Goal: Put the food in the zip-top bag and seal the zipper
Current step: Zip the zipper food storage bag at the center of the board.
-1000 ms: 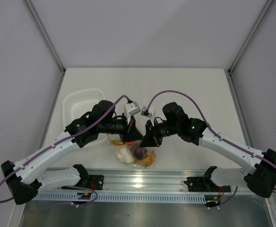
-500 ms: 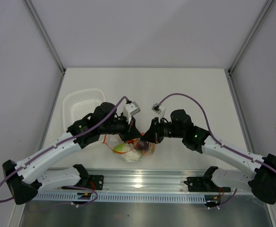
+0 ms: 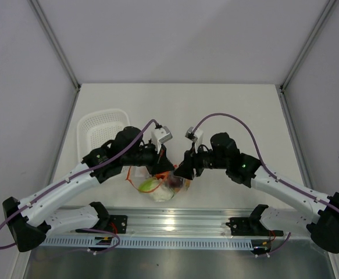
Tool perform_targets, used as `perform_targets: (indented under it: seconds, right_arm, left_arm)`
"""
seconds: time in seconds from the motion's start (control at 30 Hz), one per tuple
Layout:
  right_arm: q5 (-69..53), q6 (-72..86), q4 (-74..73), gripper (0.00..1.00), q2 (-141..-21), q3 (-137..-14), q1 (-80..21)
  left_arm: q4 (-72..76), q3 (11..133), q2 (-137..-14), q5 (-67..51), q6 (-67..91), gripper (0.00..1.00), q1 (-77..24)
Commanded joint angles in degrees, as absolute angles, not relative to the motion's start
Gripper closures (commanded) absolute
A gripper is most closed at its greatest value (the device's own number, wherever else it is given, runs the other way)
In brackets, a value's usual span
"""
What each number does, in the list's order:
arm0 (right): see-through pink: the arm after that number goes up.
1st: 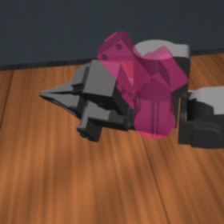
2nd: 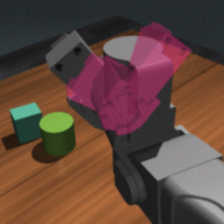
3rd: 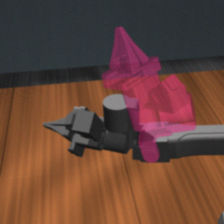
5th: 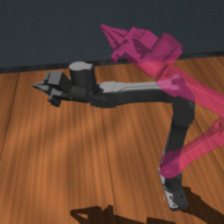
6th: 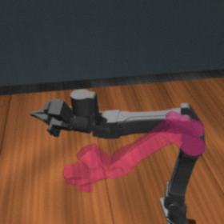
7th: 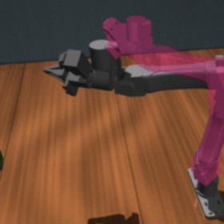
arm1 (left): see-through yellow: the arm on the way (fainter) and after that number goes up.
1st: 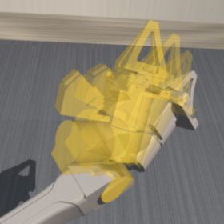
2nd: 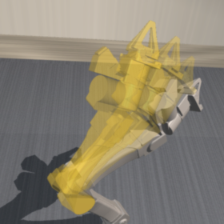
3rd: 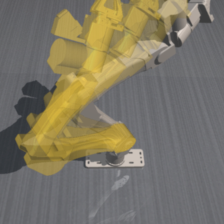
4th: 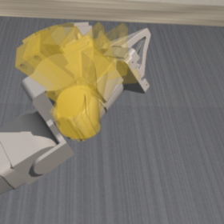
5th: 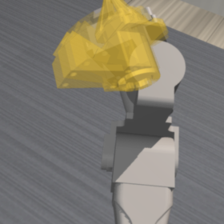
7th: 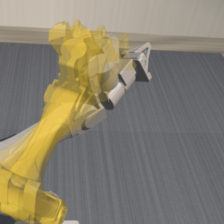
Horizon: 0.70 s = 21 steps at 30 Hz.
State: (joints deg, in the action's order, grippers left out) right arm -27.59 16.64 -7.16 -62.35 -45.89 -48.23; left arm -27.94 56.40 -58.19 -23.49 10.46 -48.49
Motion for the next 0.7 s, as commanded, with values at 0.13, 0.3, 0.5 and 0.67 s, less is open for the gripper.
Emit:
perform_targets:
  seconds: [0.13, 0.3, 0.5, 0.67]
  right_arm:
    - [-29.70, 9.23, -2.83, 0.47, -62.31, -46.58, -49.74]
    - [-34.96, 8.52, 1.91, 0.47, -64.68, -46.49, -50.27]
    - [-37.26, 10.10, 7.02, 0.50, -67.41, -45.70, -51.15]
    - [-37.36, 11.77, 11.77, 0.69, -67.94, -43.51, -51.15]
  left_arm:
    - [-25.93, 56.16, -56.87, -27.15, 9.14, 0.99, -48.16]
    - [-26.28, 56.60, -56.69, -28.12, 9.05, 0.99, -47.11]
    - [-25.23, 55.72, -56.25, -30.06, 9.84, 0.99, -45.97]
    - [-24.44, 55.20, -56.16, -31.11, 10.37, 1.00, -45.53]
